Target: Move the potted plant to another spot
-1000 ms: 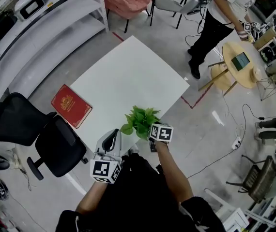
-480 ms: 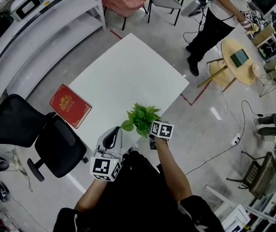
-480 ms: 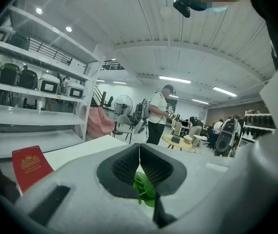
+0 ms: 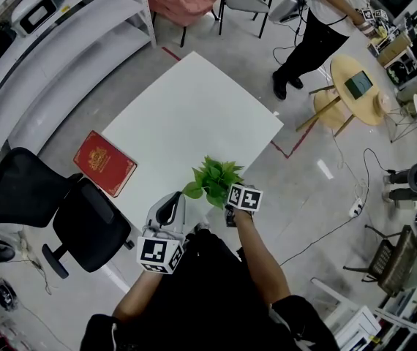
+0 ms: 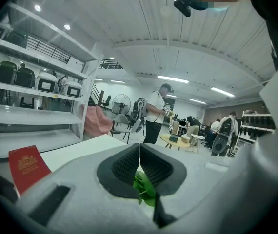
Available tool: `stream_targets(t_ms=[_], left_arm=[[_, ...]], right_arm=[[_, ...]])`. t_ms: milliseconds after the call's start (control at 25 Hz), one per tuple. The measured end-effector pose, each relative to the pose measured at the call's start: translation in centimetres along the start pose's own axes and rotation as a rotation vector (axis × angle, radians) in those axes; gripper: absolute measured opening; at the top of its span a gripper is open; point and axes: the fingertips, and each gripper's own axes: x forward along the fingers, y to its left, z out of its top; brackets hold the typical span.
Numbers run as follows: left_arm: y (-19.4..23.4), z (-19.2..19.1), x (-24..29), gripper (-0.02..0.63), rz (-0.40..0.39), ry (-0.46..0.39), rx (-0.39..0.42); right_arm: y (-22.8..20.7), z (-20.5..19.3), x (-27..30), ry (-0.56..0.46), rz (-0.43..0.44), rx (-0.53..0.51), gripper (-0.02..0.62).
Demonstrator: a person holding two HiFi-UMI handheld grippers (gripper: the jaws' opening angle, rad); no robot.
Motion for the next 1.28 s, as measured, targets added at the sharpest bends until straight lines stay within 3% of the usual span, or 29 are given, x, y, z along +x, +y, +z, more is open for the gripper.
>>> stream_targets(t_ms=[680, 1280], left_arm=[[0.6, 0.2, 0.1, 0.018, -0.002, -0.002, -0.011], [0.4, 0.6, 0.3, 0.018, -0.034, -0.017, -0.015]], right_arm=[[0.6, -0.1, 0.2, 0.004, 0.024, 0.019, 0.029], [0.9, 1.0, -2.3, -0.054, 0.020, 0.015, 0.077]])
